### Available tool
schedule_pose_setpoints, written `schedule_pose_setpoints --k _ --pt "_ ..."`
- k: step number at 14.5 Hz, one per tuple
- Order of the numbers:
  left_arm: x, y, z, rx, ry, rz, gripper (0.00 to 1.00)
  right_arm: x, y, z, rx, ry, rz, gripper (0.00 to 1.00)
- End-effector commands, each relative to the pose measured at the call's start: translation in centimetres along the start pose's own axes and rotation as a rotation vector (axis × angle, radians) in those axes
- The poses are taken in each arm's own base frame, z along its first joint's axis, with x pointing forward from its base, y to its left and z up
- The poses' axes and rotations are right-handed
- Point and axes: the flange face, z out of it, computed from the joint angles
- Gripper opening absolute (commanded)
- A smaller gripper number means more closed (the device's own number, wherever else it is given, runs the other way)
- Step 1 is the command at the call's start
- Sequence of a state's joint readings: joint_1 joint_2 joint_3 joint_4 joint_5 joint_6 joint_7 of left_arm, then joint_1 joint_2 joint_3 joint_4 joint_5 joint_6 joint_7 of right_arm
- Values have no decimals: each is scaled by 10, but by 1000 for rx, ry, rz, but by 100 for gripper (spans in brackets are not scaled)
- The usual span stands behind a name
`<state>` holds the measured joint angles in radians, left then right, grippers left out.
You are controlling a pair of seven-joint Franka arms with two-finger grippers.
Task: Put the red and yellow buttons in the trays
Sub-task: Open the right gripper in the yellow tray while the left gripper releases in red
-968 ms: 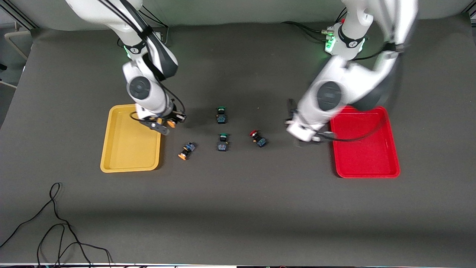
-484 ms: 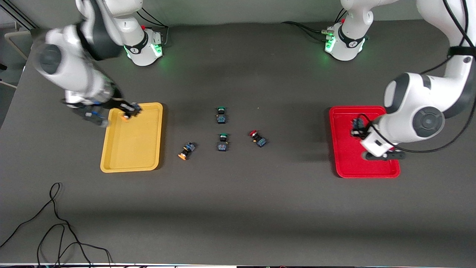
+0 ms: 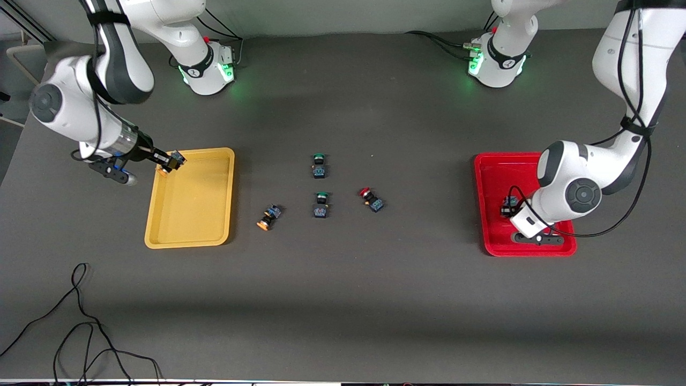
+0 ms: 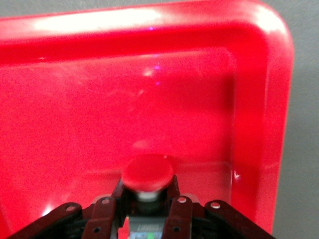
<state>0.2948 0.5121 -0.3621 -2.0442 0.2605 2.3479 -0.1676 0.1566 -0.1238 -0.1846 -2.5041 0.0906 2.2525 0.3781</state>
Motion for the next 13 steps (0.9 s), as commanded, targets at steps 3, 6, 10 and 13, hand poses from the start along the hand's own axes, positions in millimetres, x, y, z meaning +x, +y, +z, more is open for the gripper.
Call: schedule_pose_setpoints --k 3,6,10,13 --pt "1 -3 -89 88 -41 4 100 15 0 73 -35 1 -11 19" --pt "-2 27 -161 113 -88 16 100 18 4 107 -65 -13 -10 19" --pt "-13 87 -213 -6 -35 -101 100 17 6 114 -74 -30 -4 78" --pt "-15 181 -215 -27 27 -231 100 19 6 111 -70 -25 5 100"
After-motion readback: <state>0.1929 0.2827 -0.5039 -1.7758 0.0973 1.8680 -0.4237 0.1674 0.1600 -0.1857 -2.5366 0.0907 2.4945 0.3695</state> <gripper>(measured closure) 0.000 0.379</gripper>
